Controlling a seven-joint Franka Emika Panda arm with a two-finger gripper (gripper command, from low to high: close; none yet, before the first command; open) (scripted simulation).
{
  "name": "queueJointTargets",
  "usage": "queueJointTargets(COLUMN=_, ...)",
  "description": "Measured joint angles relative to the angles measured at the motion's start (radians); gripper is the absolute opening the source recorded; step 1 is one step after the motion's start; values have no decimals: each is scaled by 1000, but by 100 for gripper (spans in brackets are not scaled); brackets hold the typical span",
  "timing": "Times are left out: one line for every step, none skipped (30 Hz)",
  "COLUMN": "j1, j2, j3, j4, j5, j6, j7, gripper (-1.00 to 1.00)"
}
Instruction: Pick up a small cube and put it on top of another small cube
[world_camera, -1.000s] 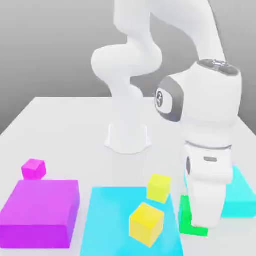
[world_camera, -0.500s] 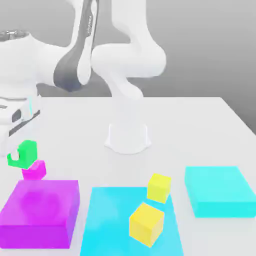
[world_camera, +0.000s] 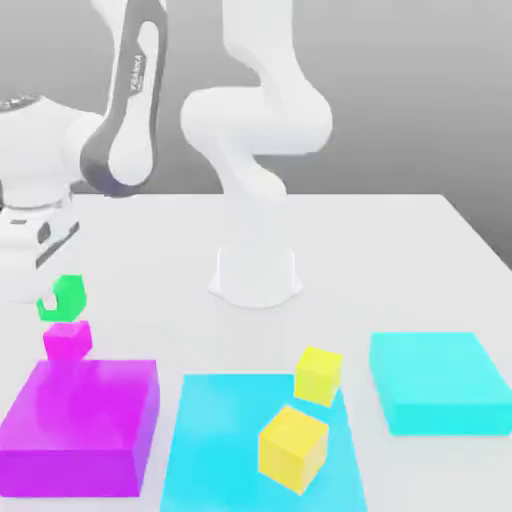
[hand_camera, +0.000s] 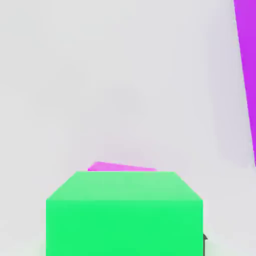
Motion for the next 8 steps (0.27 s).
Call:
queueJointTargets(j1=10, j2=18, j3=2, j4=0, j5=39, j6=11, j7=-28, gripper=-100)
queueJointTargets(j1=17, j2=36, j3=6, j4=0, j5=79, j6=22, j7=-56, gripper=-100)
queueJointTargets(j1=15, j2=54, j3=18, j4=1, j5=119, j6=32, j7=-84, gripper=-100)
queueJointTargets(j1=20, j2=71, j3=23, j4=2, j5=158, j6=42, j7=-112, gripper=-100)
queueJointTargets(j1=19, j2=87, j3=33, j4=3, j5=196, j6=51, j7=-139, gripper=-100)
queueJointTargets(j1=14, j2=103, j3=45, j4=4, j5=233, j6=60, j7=-165, gripper=-100)
queueJointTargets(j1=8, j2=117, j3=57, j4=5, j5=267, j6=69, j7=-189, gripper=-100)
queueJointTargets(j1=-1, j2=131, j3=72, j4=6, j5=298, j6=77, j7=-212, gripper=-100)
